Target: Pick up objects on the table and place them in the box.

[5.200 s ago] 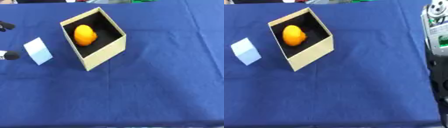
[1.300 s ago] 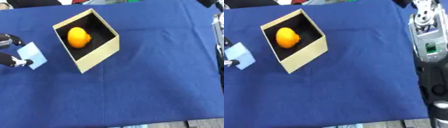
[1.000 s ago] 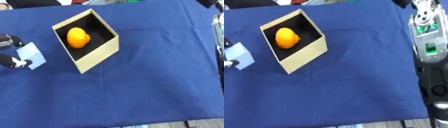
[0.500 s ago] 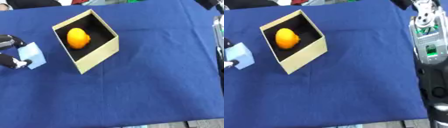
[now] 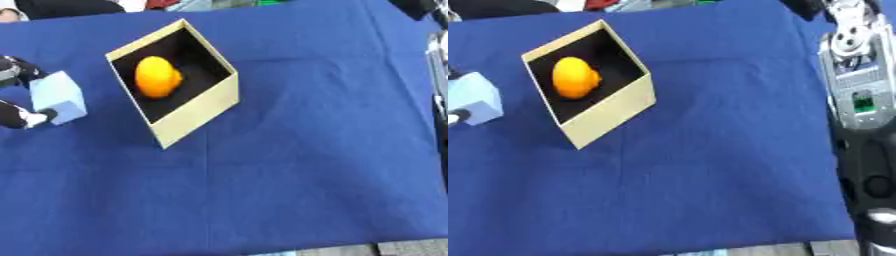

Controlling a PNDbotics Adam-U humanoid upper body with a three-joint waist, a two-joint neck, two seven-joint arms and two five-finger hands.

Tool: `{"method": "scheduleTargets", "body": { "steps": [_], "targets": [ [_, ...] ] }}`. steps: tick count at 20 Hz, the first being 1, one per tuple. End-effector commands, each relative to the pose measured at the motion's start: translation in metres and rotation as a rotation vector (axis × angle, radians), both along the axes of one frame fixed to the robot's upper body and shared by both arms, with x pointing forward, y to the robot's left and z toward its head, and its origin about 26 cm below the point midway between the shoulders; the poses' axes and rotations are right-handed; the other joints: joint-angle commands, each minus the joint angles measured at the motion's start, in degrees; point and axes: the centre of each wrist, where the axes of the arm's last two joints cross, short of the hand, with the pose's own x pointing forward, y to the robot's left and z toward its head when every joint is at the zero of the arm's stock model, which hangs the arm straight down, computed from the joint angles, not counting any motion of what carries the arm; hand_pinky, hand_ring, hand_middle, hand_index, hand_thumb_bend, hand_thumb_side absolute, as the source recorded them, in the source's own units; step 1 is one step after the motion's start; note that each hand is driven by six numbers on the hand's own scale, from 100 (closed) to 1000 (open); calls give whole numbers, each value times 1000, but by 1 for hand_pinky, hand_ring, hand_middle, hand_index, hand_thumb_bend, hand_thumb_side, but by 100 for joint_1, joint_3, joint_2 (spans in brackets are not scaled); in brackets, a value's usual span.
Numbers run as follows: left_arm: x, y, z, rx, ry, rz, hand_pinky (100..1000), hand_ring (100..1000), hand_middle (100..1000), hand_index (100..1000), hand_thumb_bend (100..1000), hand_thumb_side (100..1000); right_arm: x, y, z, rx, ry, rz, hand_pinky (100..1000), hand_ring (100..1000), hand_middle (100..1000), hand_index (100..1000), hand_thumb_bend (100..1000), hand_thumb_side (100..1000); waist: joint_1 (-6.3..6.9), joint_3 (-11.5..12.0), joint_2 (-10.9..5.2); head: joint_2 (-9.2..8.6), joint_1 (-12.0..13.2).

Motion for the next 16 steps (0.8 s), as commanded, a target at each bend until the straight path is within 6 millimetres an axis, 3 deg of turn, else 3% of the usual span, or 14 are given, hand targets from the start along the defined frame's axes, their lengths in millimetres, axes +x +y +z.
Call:
{"method": "scheduleTargets", "body": {
  "steps": [1, 9, 10, 11, 16],
  "targets": [
    [-4, 7, 31, -13, -84, 8, 763, 718, 635, 545, 100, 306, -6, -1, 12, -15, -44, 0, 918, 1000, 836, 975, 100, 721, -2, -4, -112, -22, 59],
    [1, -5, 60, -90, -168, -29, 752, 699, 620, 519, 100, 282, -6, 0, 13, -14, -47, 0, 919, 1000, 835, 975, 100, 720, 8, -54, -101, -64, 196],
    [2, -7, 62, -94, -179, -34, 749, 696, 618, 516, 100, 317, -7, 0, 13, -14, -49, 2, 919, 1000, 835, 975, 100, 720, 11, -60, -101, -75, 203],
    [3, -9, 64, -98, -188, -39, 746, 695, 617, 516, 100, 273, -7, 1, 13, -14, -50, 3, 919, 1000, 835, 975, 100, 718, 13, -65, -102, -84, 207],
    [10, -23, 78, -138, -240, -80, 733, 680, 606, 500, 100, 278, -8, 3, 13, -15, -53, 10, 920, 1000, 836, 975, 100, 717, 24, -101, -104, -126, 236]
  ]
}}
